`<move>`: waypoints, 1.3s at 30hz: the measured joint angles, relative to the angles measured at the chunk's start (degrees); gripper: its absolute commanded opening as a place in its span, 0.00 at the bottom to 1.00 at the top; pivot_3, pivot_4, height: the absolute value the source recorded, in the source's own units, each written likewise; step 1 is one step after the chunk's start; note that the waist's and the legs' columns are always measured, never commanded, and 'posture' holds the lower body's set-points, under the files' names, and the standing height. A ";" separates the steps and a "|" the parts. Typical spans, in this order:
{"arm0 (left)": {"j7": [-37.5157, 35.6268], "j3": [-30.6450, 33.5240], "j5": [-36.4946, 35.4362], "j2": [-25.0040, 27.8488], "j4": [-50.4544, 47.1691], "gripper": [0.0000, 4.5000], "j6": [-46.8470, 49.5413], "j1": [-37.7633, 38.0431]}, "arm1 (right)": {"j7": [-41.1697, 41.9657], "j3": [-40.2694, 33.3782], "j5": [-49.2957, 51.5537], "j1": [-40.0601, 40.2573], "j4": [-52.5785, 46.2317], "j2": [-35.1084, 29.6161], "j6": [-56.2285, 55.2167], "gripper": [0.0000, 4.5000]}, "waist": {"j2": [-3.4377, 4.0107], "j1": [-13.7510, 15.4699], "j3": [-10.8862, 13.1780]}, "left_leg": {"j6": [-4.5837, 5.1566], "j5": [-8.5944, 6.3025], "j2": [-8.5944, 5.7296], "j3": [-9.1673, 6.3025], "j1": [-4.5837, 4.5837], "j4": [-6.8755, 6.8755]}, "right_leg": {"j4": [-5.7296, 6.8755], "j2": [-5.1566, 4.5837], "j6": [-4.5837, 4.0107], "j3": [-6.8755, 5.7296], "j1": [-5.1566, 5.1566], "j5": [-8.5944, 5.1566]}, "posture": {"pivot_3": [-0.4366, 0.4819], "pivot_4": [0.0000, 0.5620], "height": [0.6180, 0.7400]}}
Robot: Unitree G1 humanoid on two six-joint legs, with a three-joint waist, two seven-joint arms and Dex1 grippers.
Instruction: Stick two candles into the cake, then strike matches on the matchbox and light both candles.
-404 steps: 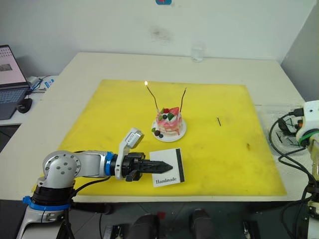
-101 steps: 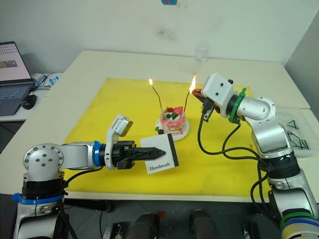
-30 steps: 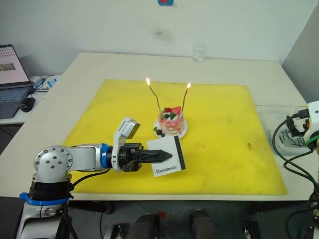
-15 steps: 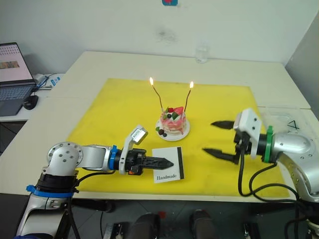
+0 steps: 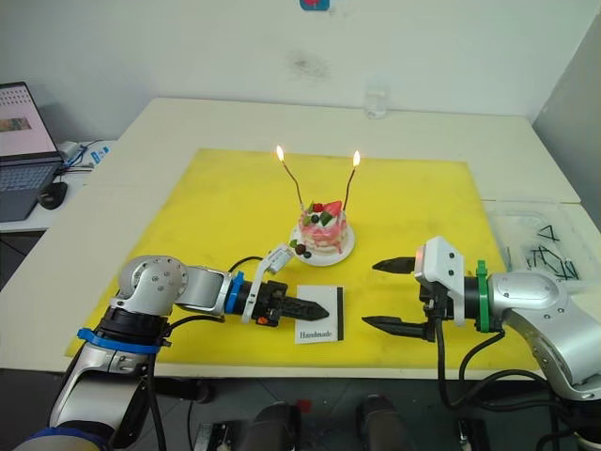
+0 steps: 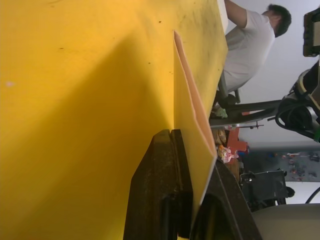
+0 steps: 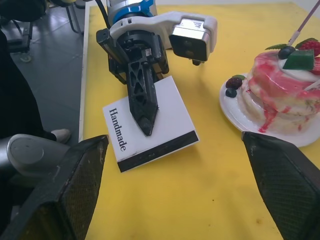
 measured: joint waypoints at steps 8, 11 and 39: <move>-1.95 0.24 4.65 -1.89 3.56 0.45 0.53 -2.64 | -0.64 0.00 -0.82 0.87 0.72 0.31 -0.84 1.00 | 0.00 0.00 0.00 | 0.00 0.00 0.00 -0.02 -0.01 0.03 | 0.01 -0.01 0.00 0.00 0.01 0.00 | 0.48 0.27 1.00; -3.32 0.32 5.02 -1.58 3.05 0.66 0.75 -2.65 | -0.53 0.02 -1.48 1.30 0.85 0.30 -1.36 1.00 | 0.00 -0.02 0.00 | 0.00 0.00 0.00 -0.04 0.00 0.03 | 0.02 -0.01 0.00 0.00 0.01 0.00 | 0.48 0.27 1.00; -24.81 17.77 31.67 28.25 1.05 1.00 -58.34 12.04 | 3.17 -14.28 4.80 -2.43 18.39 -4.64 -0.84 1.00 | -0.03 0.13 0.06 | 0.02 -0.01 0.18 0.56 -0.08 -0.08 | -0.04 -0.22 -0.08 0.17 -0.16 -0.02 | 0.48 0.27 1.00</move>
